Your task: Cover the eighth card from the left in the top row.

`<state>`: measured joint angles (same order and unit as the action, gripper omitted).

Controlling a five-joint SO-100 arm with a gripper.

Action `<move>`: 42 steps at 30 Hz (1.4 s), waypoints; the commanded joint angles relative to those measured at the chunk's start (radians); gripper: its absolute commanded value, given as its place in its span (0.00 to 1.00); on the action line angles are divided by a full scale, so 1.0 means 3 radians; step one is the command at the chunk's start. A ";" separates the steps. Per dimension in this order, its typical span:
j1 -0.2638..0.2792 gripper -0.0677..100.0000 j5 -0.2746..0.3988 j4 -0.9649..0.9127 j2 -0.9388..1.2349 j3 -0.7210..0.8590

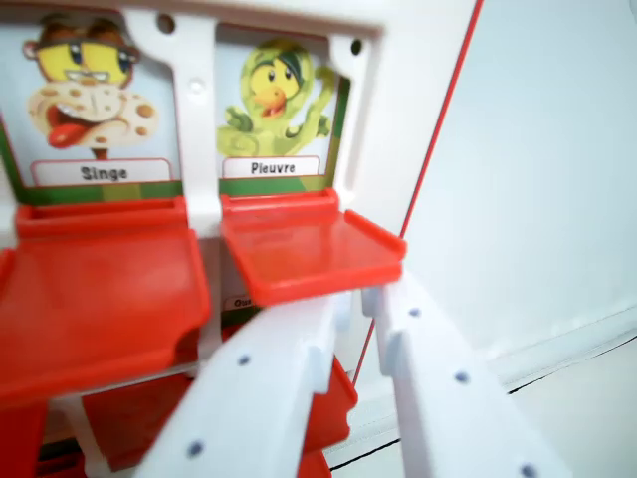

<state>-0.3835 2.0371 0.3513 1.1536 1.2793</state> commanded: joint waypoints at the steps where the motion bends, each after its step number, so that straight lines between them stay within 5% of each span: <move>1: 0.0077 0.00 0.0041 -0.0107 0.0077 -0.0460; 27: 0.0128 0.00 -0.0005 -0.0153 -0.0251 -0.1053; 42: 0.0128 0.00 -0.0215 0.0020 0.0153 -0.0833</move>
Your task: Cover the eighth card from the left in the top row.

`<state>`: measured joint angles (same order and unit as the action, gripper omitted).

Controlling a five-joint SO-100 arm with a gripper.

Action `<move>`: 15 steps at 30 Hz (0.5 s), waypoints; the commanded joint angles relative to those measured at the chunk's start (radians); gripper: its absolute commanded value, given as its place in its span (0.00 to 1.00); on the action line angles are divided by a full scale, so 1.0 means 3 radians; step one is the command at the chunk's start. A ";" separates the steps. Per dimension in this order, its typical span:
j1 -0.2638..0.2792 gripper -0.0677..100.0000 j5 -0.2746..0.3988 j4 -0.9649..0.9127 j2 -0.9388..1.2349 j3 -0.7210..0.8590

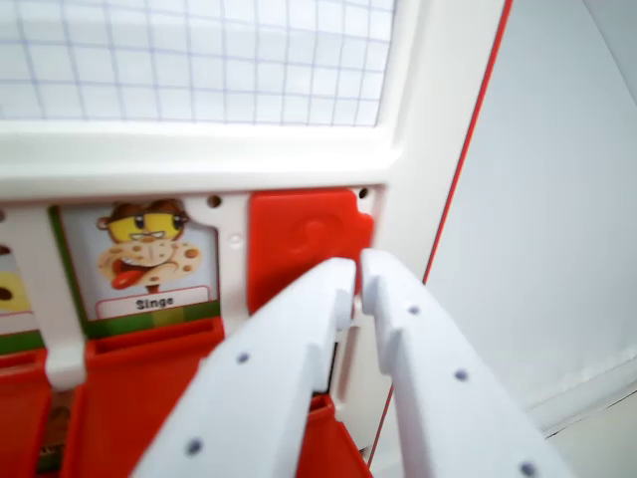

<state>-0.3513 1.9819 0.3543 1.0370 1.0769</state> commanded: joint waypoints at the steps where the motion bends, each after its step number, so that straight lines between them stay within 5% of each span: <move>1: 0.0010 0.00 -0.0061 0.0026 0.0608 -0.0112; 15: -0.0020 0.00 -0.0588 0.0373 0.1616 0.0343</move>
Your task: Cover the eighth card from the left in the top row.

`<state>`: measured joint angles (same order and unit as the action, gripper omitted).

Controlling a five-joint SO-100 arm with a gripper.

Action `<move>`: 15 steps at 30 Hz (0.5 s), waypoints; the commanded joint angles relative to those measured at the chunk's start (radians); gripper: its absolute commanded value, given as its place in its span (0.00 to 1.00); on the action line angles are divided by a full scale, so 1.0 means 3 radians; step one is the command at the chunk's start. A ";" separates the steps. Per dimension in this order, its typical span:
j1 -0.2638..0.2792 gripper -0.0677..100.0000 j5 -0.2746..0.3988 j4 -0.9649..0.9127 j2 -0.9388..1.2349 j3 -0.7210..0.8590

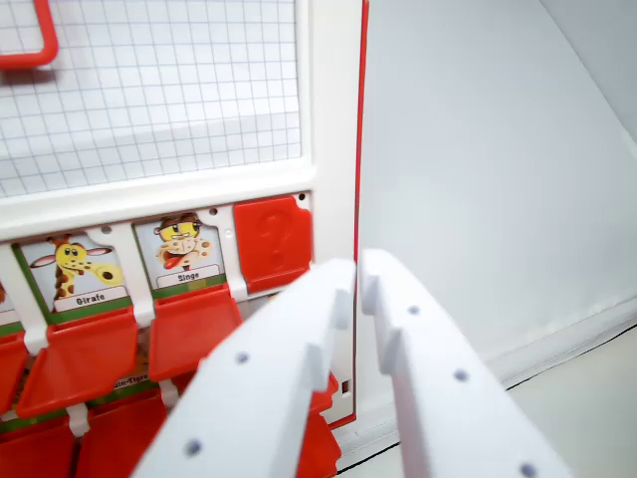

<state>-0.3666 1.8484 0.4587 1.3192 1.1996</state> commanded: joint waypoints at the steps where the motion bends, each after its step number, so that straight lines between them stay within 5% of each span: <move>1: 0.0056 0.00 -0.0235 0.0046 0.0741 -0.0051; 15: 0.0741 0.00 -0.0823 0.1007 0.1519 -0.0077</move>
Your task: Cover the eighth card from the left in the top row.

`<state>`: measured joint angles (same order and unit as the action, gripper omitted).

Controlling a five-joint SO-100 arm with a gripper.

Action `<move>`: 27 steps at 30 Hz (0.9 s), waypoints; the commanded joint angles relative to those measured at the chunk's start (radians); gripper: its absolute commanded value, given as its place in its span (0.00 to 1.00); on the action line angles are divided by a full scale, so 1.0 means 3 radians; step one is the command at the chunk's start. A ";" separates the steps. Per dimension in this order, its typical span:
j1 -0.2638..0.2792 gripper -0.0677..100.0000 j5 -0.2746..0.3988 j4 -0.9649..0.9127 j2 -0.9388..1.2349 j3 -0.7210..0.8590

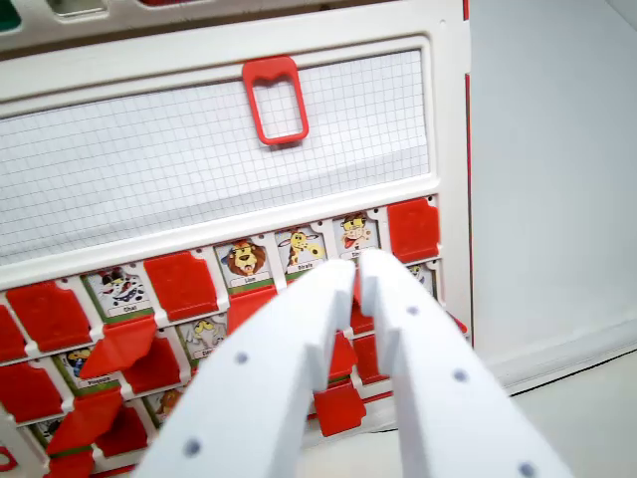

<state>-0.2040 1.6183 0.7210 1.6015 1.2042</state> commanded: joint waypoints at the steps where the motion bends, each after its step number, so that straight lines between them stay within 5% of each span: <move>1: 0.0256 0.00 -0.0056 0.0199 0.0639 -0.0082; 18: 0.0890 0.00 -0.0312 0.1779 0.1631 -0.0102; 27: 0.0997 0.00 -0.0199 0.1958 0.2188 0.0194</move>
<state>0.0982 1.5401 1.3070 2.1660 1.2533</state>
